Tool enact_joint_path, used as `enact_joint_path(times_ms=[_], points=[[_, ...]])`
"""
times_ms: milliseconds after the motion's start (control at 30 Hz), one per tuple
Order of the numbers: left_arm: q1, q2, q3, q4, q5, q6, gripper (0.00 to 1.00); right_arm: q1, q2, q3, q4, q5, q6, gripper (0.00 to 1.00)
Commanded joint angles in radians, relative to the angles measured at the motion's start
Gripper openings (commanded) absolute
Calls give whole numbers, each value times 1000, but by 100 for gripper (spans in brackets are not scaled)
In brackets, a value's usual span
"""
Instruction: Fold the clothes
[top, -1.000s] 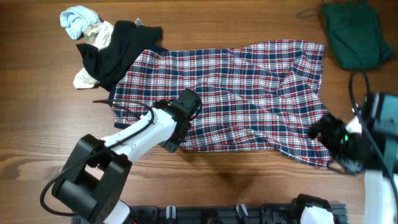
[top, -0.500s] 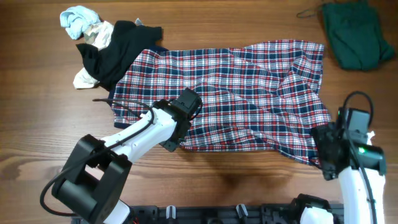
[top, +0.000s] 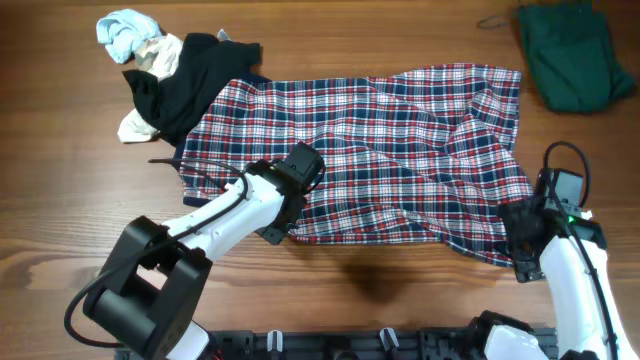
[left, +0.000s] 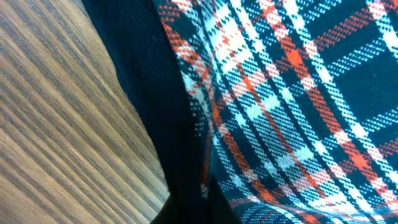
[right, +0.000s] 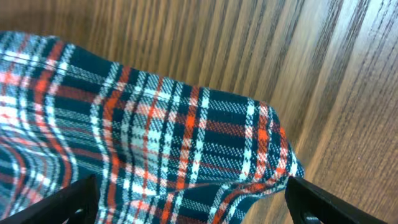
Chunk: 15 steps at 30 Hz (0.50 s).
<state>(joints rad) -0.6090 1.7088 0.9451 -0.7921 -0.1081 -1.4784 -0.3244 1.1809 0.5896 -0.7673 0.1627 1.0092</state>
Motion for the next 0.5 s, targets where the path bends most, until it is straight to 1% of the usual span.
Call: enact_joint_path(times_ms=[0,167,300,400,433,467], points=[[-3,-18,-10,-8,-32,10,4,-5,56,-10,16,29,-15,96],[-3,-18,-10,-8,-32,10,4,-5,89,-92,84,13,-14,96],[-4,-18,-10,-8,-32,10,4,-5,89,-95,84,14,-29,96],[-3,-18,-10,-8,-32,10,4,-4,89,-95,127,40,-57,96],[-3,-18,-10,-8,-32,10,4,-4,89,-96,146,40,-86,92],[-3,-18,-10,-8,-32,10,4,-4,89,-96,158,39,-94,86]])
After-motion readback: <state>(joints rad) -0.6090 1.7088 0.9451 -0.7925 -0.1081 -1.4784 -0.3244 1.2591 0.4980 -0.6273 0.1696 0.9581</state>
